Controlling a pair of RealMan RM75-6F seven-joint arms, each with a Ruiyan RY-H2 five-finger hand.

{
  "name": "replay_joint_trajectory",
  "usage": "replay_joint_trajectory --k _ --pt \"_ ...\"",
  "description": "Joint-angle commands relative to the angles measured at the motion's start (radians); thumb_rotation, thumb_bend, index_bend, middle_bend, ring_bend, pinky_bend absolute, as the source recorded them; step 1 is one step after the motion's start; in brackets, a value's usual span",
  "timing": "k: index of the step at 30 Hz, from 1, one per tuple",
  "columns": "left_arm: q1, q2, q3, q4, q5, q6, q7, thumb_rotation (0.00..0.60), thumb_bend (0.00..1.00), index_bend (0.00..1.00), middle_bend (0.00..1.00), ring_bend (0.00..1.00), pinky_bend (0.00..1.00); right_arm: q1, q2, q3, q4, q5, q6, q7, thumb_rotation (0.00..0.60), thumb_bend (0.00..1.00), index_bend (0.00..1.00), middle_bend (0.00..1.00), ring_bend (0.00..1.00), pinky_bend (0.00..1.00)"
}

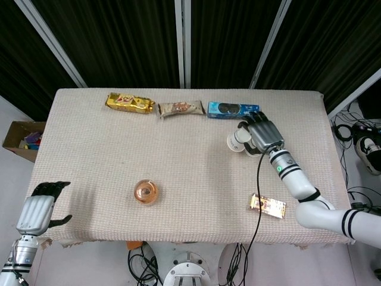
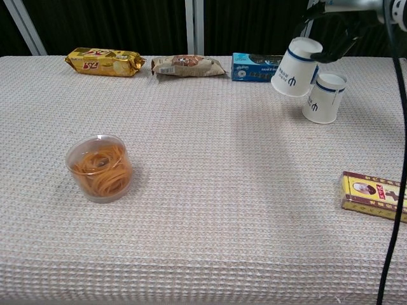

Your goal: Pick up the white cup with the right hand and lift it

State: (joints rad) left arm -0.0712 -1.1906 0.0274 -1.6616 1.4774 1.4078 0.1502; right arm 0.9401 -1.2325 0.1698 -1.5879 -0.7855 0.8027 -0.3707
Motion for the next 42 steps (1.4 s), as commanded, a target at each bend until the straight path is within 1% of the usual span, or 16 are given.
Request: replay_joint_trajectory --k 1,7,12,14,15,17,19,21,24,27,29,32,34,37,40,42 --pt "0.003 -0.001 0.002 0.004 -0.004 -0.001 -0.004 0.600 0.04 0.21 0.22 0.19 0.17 0.023 -0.078 -0.018 0.087 0.010 -0.026 -0.005 0.600 0.40 0.30 0.15 0.00 0.05" --pt "0.004 -0.007 0.003 0.018 -0.010 -0.007 -0.019 0.600 0.04 0.21 0.22 0.19 0.17 0.021 -0.112 -0.034 0.141 0.011 -0.044 -0.001 0.600 0.39 0.30 0.15 0.00 0.05" --pt "0.000 -0.015 0.004 0.025 -0.006 -0.014 -0.021 0.600 0.04 0.21 0.22 0.19 0.17 0.018 -0.135 -0.040 0.166 0.004 -0.048 0.007 0.600 0.39 0.31 0.15 0.00 0.04" --pt "-0.001 -0.016 0.004 0.026 -0.004 -0.014 -0.021 0.600 0.04 0.21 0.22 0.19 0.17 0.016 -0.140 -0.042 0.173 0.000 -0.049 0.008 0.600 0.39 0.29 0.15 0.00 0.03" --pt "0.000 -0.016 0.004 0.027 -0.004 -0.013 -0.022 0.600 0.04 0.21 0.22 0.19 0.17 0.016 -0.141 -0.044 0.176 0.001 -0.050 0.006 0.600 0.39 0.28 0.15 0.00 0.03" --pt "0.001 -0.017 0.005 0.029 -0.004 -0.011 -0.025 0.600 0.04 0.21 0.22 0.19 0.17 0.018 -0.141 -0.049 0.178 0.008 -0.055 -0.003 0.600 0.38 0.21 0.14 0.00 0.02" --pt "0.004 -0.018 0.005 0.032 -0.005 -0.008 -0.028 0.600 0.04 0.21 0.22 0.19 0.17 0.019 -0.138 -0.052 0.173 0.017 -0.056 -0.012 0.600 0.38 0.11 0.12 0.00 0.00" --pt "0.005 -0.018 0.006 0.033 -0.004 -0.006 -0.030 0.600 0.04 0.21 0.22 0.19 0.17 0.015 -0.131 -0.053 0.158 0.021 -0.050 -0.012 0.600 0.38 0.04 0.11 0.00 0.00" --pt "0.008 -0.017 0.008 0.033 0.000 -0.002 -0.033 0.600 0.04 0.21 0.22 0.19 0.17 0.001 -0.103 -0.054 0.114 0.009 -0.025 -0.011 0.600 0.38 0.00 0.09 0.00 0.00" --pt "0.012 -0.011 0.007 0.034 0.010 0.013 -0.036 0.600 0.04 0.21 0.22 0.19 0.17 -0.037 -0.040 -0.060 0.030 -0.040 0.041 -0.004 0.600 0.38 0.00 0.08 0.00 0.00" --pt "0.020 -0.004 0.006 0.034 0.017 0.034 -0.040 0.600 0.04 0.21 0.22 0.19 0.17 -0.094 0.027 -0.068 -0.058 -0.105 0.126 0.020 0.600 0.38 0.00 0.08 0.00 0.00" --pt "0.037 0.004 0.000 0.038 0.024 0.076 -0.035 0.600 0.04 0.21 0.22 0.19 0.17 -0.213 0.131 -0.104 -0.182 -0.240 0.298 0.059 0.600 0.38 0.00 0.07 0.00 0.00" --pt "0.050 0.010 -0.001 0.033 0.030 0.105 -0.016 0.600 0.04 0.21 0.22 0.19 0.17 -0.315 0.183 -0.145 -0.234 -0.342 0.435 0.102 0.600 0.38 0.00 0.07 0.00 0.00" --pt "0.072 0.009 -0.006 0.021 0.047 0.160 0.019 0.600 0.04 0.21 0.22 0.19 0.17 -0.451 0.216 -0.214 -0.236 -0.480 0.580 0.194 0.600 0.38 0.00 0.06 0.00 0.00" --pt "0.090 0.006 -0.005 0.009 0.070 0.204 0.055 0.600 0.04 0.21 0.22 0.19 0.17 -0.572 0.219 -0.270 -0.187 -0.592 0.711 0.284 0.600 0.38 0.00 0.04 0.00 0.00" --pt "0.100 0.008 0.003 -0.004 0.086 0.220 0.074 0.600 0.04 0.21 0.22 0.19 0.17 -0.645 0.211 -0.298 -0.145 -0.646 0.785 0.352 0.600 0.36 0.00 0.04 0.00 0.00"
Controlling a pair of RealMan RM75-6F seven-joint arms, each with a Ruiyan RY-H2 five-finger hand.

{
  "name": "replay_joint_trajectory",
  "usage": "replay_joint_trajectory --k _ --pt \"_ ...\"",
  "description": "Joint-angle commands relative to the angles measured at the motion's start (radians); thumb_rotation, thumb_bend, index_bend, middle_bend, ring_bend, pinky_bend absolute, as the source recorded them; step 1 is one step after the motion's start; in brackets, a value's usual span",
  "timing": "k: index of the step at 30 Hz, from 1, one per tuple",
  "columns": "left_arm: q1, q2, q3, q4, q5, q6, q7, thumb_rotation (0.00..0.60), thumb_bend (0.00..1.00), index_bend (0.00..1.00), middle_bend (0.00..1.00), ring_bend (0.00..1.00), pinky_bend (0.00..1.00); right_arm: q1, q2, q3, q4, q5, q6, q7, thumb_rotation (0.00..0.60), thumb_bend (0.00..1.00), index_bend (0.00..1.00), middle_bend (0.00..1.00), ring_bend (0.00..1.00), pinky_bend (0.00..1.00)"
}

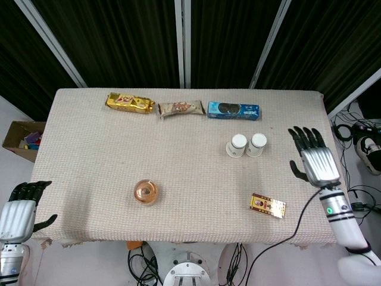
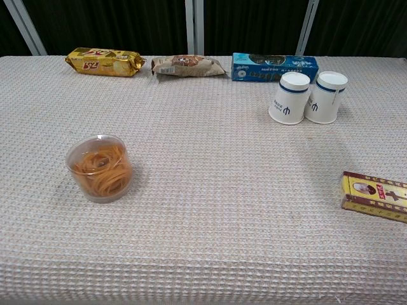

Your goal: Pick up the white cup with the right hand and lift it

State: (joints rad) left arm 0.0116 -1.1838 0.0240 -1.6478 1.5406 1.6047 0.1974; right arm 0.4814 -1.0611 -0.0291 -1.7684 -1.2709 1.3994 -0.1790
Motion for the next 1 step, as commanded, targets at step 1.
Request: replay_joint_trajectory --k 1 --pt "0.021 0.003 0.010 -0.024 0.029 0.027 0.034 0.600 0.04 0.21 0.22 0.19 0.17 -0.213 0.036 -0.110 0.054 -0.179 0.212 0.188 0.600 0.34 0.00 0.04 0.00 0.00"
